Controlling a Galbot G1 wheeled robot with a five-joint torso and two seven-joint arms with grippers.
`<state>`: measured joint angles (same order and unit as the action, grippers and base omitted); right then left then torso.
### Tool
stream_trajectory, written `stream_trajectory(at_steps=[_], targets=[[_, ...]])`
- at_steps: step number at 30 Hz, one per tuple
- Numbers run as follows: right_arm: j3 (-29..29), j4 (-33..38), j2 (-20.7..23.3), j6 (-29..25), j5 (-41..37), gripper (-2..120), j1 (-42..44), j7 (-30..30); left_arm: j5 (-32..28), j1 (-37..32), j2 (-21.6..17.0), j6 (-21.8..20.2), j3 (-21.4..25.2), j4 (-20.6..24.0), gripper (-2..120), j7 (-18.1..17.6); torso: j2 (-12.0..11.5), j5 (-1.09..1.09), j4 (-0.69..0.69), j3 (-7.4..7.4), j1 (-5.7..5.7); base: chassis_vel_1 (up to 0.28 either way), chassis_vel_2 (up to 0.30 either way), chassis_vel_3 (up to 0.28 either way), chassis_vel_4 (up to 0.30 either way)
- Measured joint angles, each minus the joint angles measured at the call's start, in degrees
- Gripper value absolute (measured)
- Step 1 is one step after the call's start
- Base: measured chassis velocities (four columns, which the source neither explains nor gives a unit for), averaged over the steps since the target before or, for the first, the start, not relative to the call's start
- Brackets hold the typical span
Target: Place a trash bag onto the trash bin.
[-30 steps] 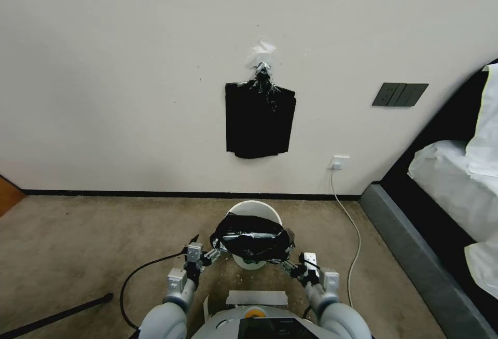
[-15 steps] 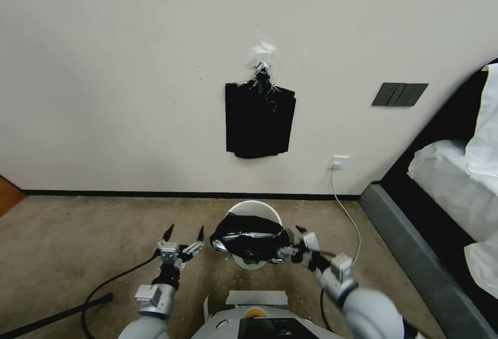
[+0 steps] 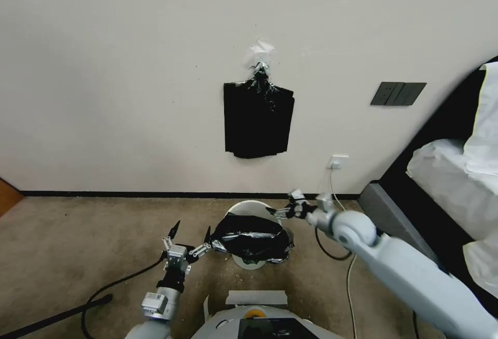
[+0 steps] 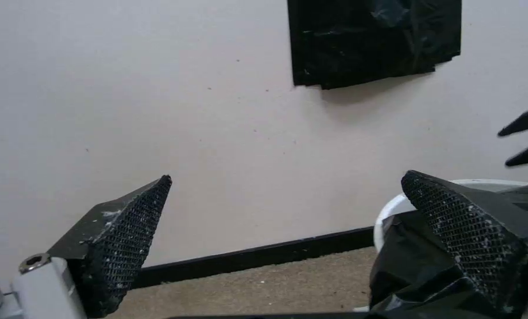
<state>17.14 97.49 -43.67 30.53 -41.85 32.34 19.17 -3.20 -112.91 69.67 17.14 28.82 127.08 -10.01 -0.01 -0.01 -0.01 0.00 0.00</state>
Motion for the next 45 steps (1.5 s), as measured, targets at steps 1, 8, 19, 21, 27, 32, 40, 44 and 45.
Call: stream_trajectory(at_steps=[1, 8, 19, 21, 27, 32, 40, 44, 45], targets=[[2.1, -1.5, -0.7, 0.0, 0.8, 100, -1.6, 1.0, 0.1, -0.4, 0.1, 0.2, 0.4, 0.1, 100, 0.1, 0.0, 0.0, 0.01, 0.0, 0.0, 0.0, 0.0, 0.0, 0.0], [9.8, -9.1, -4.7, -2.1, 4.4, 100, -7.7, 5.4, 1.5, -1.5, 0.9, 1.5, 1.6, 0.3, 100, 0.5, 0.0, 0.0, 0.01, 0.0, 0.0, 0.0, 0.0, 0.0, 0.0], [11.7, -14.8, -6.3, -2.2, 5.7, 73, -10.1, 10.0, 1.7, -1.2, -0.8, 1.6, 1.8, 0.1, 100, 0.5, 0.0, 0.01, 0.0, 0.0, 0.0, 0.0, 0.0, 0.0, 0.0], [11.7, -15.9, -6.8, -2.3, 5.8, 60, -9.9, 10.2, 1.7, -1.0, -0.4, 1.4, 1.4, 0.2, 100, 0.5, 0.0, 0.01, 0.0, 0.0, 0.0, 0.0, 0.0, 0.0, 0.0], [11.6, -16.1, -7.1, -2.4, 4.9, 39, -9.8, 10.2, 1.0, -1.1, -0.3, 1.1, 1.2, 0.3, 100, 0.3, 0.0, 0.01, 0.01, 0.0, 0.0, 0.0, 0.0, 0.0, 0.0], [11.5, -15.9, -7.1, -2.4, 3.9, 21, -9.6, 9.7, 0.6, -1.2, -0.3, 0.8, 1.1, 0.4, 100, 0.2, 0.0, 0.0, 0.01, 0.0, -0.01, 0.0, 0.0, 0.0, 0.0], [10.9, -14.0, -6.4, -1.9, 0.1, 4, -8.5, 7.2, -1.0, -1.7, 0.0, 0.1, 0.6, 1.3, 100, 0.1, 0.0, 0.02, 0.01, 0.0, 0.0, 0.0, 0.0, 0.0, 0.0], [10.0, -10.7, -4.5, -0.9, -1.7, 3, -7.0, 4.2, -1.3, -1.6, 0.0, -0.2, 0.5, 1.7, 100, 0.0, 0.0, 0.0, 0.01, 0.0, -0.01, 0.0, 0.0, 0.0, 0.0], [9.5, -9.5, -4.0, -0.4, -2.4, 3, -6.4, 3.0, -1.4, -1.6, -0.1, -0.3, 0.5, 1.8, 100, 0.0, 0.0, 0.01, 0.01, 0.0, -0.01, 0.0, 0.0, 0.0, 0.0]])
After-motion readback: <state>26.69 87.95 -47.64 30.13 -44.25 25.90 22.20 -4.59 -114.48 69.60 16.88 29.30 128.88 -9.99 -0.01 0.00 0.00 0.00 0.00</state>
